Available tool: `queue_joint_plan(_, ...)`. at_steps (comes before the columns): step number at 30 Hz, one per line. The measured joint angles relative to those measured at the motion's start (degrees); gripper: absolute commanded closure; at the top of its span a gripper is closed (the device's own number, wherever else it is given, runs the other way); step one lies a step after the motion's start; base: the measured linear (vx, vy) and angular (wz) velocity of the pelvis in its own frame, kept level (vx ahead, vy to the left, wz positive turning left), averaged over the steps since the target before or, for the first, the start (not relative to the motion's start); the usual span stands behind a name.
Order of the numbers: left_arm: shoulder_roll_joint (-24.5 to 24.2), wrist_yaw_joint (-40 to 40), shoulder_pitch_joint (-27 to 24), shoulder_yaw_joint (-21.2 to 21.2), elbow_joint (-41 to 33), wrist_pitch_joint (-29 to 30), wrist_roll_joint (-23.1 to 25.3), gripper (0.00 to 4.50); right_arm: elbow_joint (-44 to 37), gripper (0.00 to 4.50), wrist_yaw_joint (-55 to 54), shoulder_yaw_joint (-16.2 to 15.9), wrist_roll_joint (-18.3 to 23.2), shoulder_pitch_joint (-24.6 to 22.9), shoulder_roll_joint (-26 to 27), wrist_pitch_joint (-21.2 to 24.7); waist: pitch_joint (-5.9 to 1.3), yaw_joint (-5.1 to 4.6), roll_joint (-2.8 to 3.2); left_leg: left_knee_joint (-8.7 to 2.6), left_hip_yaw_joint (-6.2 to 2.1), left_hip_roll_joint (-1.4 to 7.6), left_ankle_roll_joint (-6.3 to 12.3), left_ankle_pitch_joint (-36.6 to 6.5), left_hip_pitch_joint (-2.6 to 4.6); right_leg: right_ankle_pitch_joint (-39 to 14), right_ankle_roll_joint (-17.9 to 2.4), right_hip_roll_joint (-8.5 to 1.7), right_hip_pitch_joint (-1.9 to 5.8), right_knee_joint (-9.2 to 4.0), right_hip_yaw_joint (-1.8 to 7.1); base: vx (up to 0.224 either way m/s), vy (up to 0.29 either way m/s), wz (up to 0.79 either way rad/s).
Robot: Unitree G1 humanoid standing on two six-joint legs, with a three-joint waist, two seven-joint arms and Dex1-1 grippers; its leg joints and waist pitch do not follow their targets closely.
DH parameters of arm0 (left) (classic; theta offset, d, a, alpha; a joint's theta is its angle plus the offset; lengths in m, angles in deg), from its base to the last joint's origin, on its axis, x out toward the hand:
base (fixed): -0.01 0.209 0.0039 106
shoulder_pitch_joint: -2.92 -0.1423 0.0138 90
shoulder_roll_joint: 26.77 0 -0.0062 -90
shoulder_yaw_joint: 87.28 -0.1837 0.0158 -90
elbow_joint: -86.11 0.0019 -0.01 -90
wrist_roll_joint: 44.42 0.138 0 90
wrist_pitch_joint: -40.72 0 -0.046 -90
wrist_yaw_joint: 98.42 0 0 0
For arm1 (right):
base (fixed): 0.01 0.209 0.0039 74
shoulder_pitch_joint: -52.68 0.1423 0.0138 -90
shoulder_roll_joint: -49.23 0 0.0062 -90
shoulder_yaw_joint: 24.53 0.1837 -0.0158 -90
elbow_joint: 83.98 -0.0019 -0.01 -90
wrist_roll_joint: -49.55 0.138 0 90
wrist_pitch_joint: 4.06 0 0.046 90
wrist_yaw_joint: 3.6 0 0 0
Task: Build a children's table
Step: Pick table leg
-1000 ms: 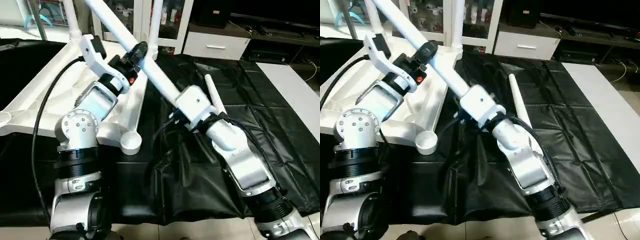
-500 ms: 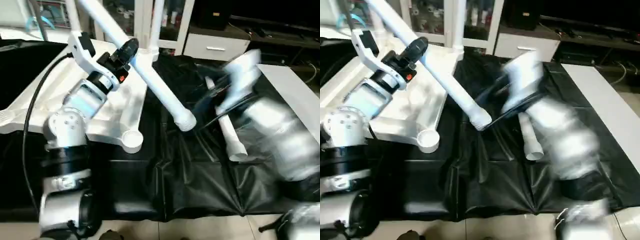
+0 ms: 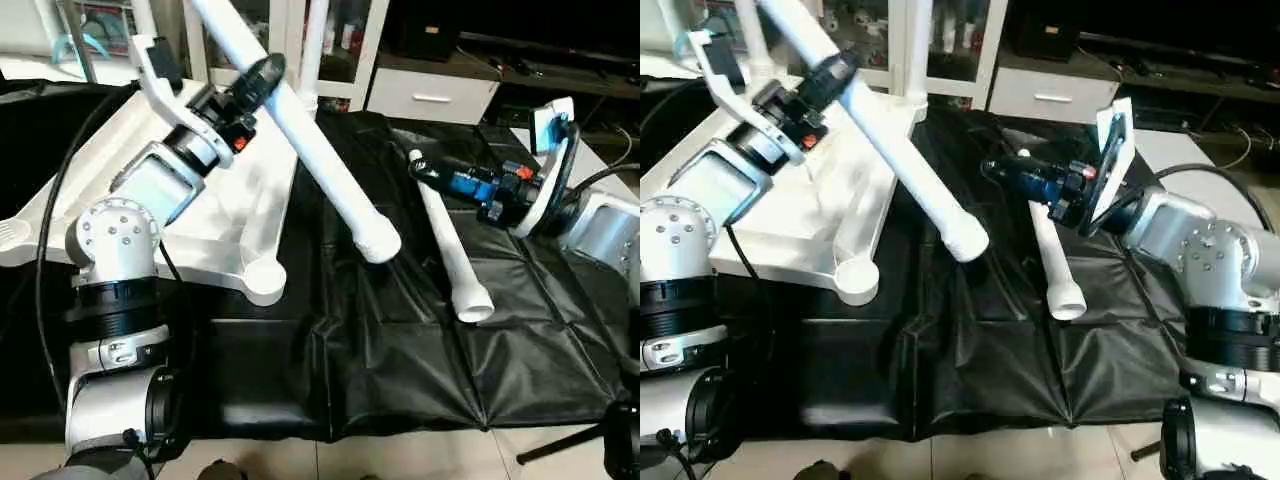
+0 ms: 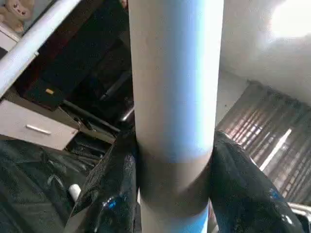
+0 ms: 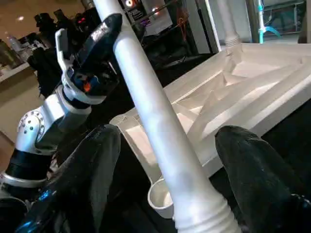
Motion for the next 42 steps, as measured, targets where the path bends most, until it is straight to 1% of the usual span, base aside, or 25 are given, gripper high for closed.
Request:
queue_joint_plan(3, -0.8, -2.0, -0.1, -0.6, -0.1, 0.8, -0.3, 2.80, 0.4, 1.10, 0.5, -0.2, -0.5, 0.0, -0.1, 0.0, 0.01, 0.19, -0.01, 0.00, 0.00, 0.00, 0.00, 0.0, -0.02, 0.0, 0.0, 0.00, -0.01, -0.01, 0.00, 0.000, 0.000, 0.00)
queue_joint_plan(5, -2.8, -7.7, -1.3, -3.1, -1.6, 2.3, -1.2, 2.80, 0.4, 1.10, 0.8, -1.1, -1.0, -0.1, -0.3, 0.0, 0.01, 0.37, -0.02, -0.02, 0.01, 0.00, 0.01, 0.0, -0.02, 0.0, 0.0, 0.00, -0.03, -0.03, 0.00, 0.000, 0.000, 0.00)
queue_joint_plan(6, -4.0, -12.1, -2.3, -5.2, -3.2, 2.4, -1.2, 2.80, 0.4, 1.10, 1.3, -1.8, -1.2, -0.1, -0.3, 0.0, 0.01, 0.42, -0.02, -0.03, 0.03, 0.00, 0.01, 0.0, -0.03, 0.0, 0.0, -0.01, -0.05, -0.04, 0.00, 0.000, 0.000, 0.00)
queue_joint_plan(10, -5.8, -24.2, -4.2, -11.0, -6.9, 2.4, -1.3, 2.80, -0.9, 1.10, 3.8, -3.4, -1.0, -0.9, -0.5, -0.1, 0.01, 0.94, -0.02, -0.05, 0.05, 0.00, 0.00, 0.0, -0.04, 0.0, 0.0, -0.03, -0.06, -0.05, 0.00, 0.000, 0.000, 0.00)
queue_joint_plan(12, -6.6, -29.1, -4.3, -12.4, -7.9, 2.4, -2.5, 2.80, -3.1, 1.10, 5.6, -4.5, -0.5, -2.6, -0.8, -0.1, 0.01, 1.07, -0.01, -0.05, 0.06, 0.00, 0.00, 0.0, -0.02, 0.0, 0.0, -0.03, -0.05, -0.04, 0.00, 0.000, 0.000, 0.00)
queue_joint_plan(13, -6.6, -30.1, -4.3, -12.6, -8.1, 2.4, -2.9, 2.80, -3.4, 1.10, 6.1, -4.9, -0.2, -3.2, -0.8, 0.1, 0.01, 1.03, -0.01, -0.04, 0.06, 0.00, -0.01, 0.0, -0.02, 0.0, 0.0, -0.04, -0.05, -0.02, 0.00, 0.000, 0.000, 0.00)
queue_joint_plan(14, -6.5, -30.7, -4.3, -12.7, -8.1, 2.4, -3.1, 2.80, -4.3, 1.10, 6.9, -5.2, 0.0, -4.1, -1.0, 0.2, 0.01, 1.06, -0.01, -0.05, 0.07, 0.00, -0.03, 0.0, -0.02, 0.0, 0.0, -0.05, -0.05, -0.02, 0.00, 0.000, 0.000, 0.00)
queue_joint_plan(15, -6.5, -31.2, -4.3, -12.8, -8.0, 2.4, -3.2, 2.80, -5.8, 1.10, 7.9, -6.3, 0.3, -5.3, -1.1, 0.6, 0.01, 1.04, -0.01, -0.05, 0.06, 0.01, -0.05, 0.0, 0.00, 0.0, 0.0, -0.05, -0.03, -0.02, -0.01, 0.000, 0.000, 0.00)
queue_joint_plan(19, -6.3, -32.8, -4.2, -13.4, -7.9, 2.4, -3.3, 2.80, -8.1, 1.10, 9.8, -8.1, 1.2, -7.5, -1.6, 1.6, 0.02, 0.97, 0.01, -0.05, 0.06, 0.00, -0.08, 0.0, 0.00, 0.0, 0.0, -0.06, -0.03, -0.01, -0.01, 0.000, 0.000, 0.00)
queue_joint_plan(23, -6.3, -34.8, -3.7, -14.1, -7.9, 2.3, -3.2, 2.80, -11.8, 1.10, 12.0, -11.9, 1.1, -10.4, -2.3, 1.4, 0.04, 0.96, 0.04, -0.06, 0.06, 0.00, -0.08, 0.0, -0.02, 0.0, 0.0, -0.06, -0.05, -0.02, -0.02, 0.000, 0.000, 0.00)
queue_joint_plan(27, -5.9, -35.6, -2.7, -14.5, -7.9, 1.8, -3.2, 2.80, -13.9, 1.10, 13.4, -15.0, -0.4, -12.0, -2.7, 0.4, 0.04, 0.93, 0.04, -0.06, 0.06, 0.01, -0.09, 0.0, -0.01, 0.0, 0.0, -0.06, -0.05, -0.02, -0.02, 0.000, 0.000, 0.00)
queue_joint_plan(31, -5.6, -36.0, -2.7, -14.5, -7.8, 1.6, -3.2, 2.80, -14.7, 1.10, 14.2, -16.7, -1.3, -12.8, -2.7, -0.6, 0.04, 0.93, 0.03, -0.06, 0.06, 0.01, -0.09, 0.0, 0.00, 0.0, 0.0, -0.06, -0.04, -0.02, -0.01, 0.000, 0.000, 0.00)
queue_joint_plan(33, -5.6, -36.1, -2.7, -14.5, -7.8, 1.6, -3.3, 2.80, -14.7, 1.10, 14.1, -18.2, -2.2, -13.2, -2.7, -1.4, 0.04, 0.93, 0.03, -0.06, 0.05, 0.01, -0.09, 0.0, -0.01, 0.0, 0.0, -0.06, -0.04, -0.02, -0.02, 0.000, 0.000, 0.00)
queue_joint_plan(37, -5.6, -36.3, -2.7, -14.5, -7.8, 1.6, -3.3, 2.80, -14.7, 1.10, 14.2, -18.7, -3.1, -13.2, -2.7, -2.4, 0.04, 0.94, 0.03, -0.06, 0.05, 0.01, -0.08, 0.0, -0.01, 0.0, 0.0, -0.06, -0.04, -0.02, -0.01, 0.000, 0.000, 0.00)
queue_joint_plan(42, -6.6, -38.9, -2.7, -14.8, -8.0, 2.9, -4.5, 2.80, -14.8, 1.10, 16.1, -19.5, -3.8, -13.2, -3.9, -3.9, 0.04, 0.94, 0.03, -0.06, 0.05, 0.01, -0.08, 0.0, -0.01, 0.0, 0.0, -0.06, -0.05, -0.02, -0.02, 0.000, 0.000, 0.00)
